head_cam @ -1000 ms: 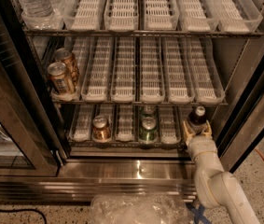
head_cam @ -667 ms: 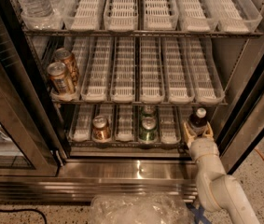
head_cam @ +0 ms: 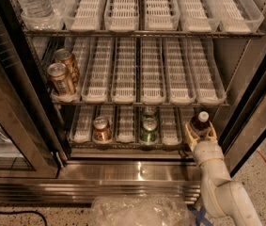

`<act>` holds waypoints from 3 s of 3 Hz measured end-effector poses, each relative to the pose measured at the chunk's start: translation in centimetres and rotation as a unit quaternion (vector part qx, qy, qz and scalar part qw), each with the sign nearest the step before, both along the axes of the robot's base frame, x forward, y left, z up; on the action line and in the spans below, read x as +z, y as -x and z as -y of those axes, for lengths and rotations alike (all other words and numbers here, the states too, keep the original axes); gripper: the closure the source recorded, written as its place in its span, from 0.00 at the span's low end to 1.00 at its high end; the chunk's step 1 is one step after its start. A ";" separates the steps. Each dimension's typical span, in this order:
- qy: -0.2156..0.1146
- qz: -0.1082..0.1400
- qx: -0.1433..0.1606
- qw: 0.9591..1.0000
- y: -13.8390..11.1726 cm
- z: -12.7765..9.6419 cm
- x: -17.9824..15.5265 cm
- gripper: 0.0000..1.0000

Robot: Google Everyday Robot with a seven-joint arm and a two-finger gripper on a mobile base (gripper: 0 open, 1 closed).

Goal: Pick blue plastic bottle from bottom shelf of fridge

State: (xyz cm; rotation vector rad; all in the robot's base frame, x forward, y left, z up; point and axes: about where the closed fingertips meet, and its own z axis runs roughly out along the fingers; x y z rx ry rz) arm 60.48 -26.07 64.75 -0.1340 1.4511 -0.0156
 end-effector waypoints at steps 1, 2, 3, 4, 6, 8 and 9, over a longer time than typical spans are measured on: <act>0.005 0.013 0.008 1.000 0.3 -0.4 0.9 1.00; 0.035 0.037 0.045 0.998 1.5 -1.8 4.0 1.00; 0.076 0.042 0.097 0.992 4.0 -3.0 6.7 1.00; 0.107 0.023 0.158 0.981 6.5 -4.0 7.7 1.00; 0.150 -0.065 0.303 0.939 9.2 -6.4 8.4 1.00; 0.188 -0.116 0.433 0.874 11.6 -9.8 13.0 1.00; 0.174 -0.133 0.469 0.855 13.4 -10.6 14.7 1.00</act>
Offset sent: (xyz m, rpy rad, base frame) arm -0.0433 0.0434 0.0969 -0.1901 -0.1665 0.2295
